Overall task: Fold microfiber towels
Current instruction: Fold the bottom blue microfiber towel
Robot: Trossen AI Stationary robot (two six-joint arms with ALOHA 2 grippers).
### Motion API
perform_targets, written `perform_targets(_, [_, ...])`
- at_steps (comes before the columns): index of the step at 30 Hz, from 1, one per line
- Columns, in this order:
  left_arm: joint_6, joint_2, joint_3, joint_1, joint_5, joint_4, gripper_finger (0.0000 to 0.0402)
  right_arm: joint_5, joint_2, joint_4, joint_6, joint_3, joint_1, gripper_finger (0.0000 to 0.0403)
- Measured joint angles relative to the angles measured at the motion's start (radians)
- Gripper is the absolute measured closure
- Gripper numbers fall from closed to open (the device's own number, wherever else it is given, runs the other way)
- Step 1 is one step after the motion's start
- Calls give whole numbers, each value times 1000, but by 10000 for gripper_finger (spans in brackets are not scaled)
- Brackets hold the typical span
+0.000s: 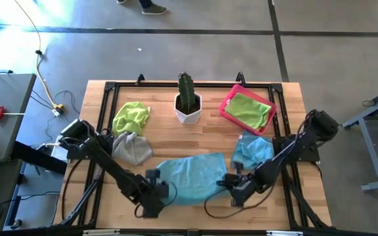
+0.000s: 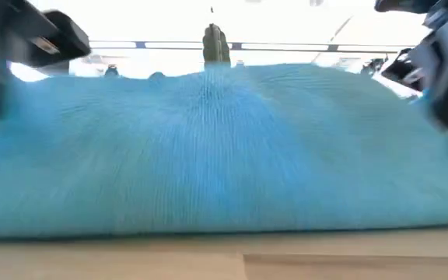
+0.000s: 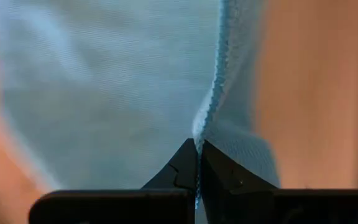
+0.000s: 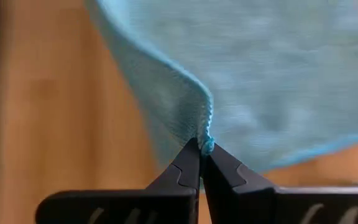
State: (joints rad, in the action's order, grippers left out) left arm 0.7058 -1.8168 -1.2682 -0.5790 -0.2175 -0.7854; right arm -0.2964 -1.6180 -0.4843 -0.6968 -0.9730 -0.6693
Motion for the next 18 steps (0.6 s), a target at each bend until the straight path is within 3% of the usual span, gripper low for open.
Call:
perform_targets(6, [26, 0, 0, 65, -48, -174, 401, -86, 0, -50, 93, 0, 98, 403])
perform_targets(18, [-46, -13, 14, 157, -185, -228, 401, -85, 0, -136, 133, 0, 259, 403])
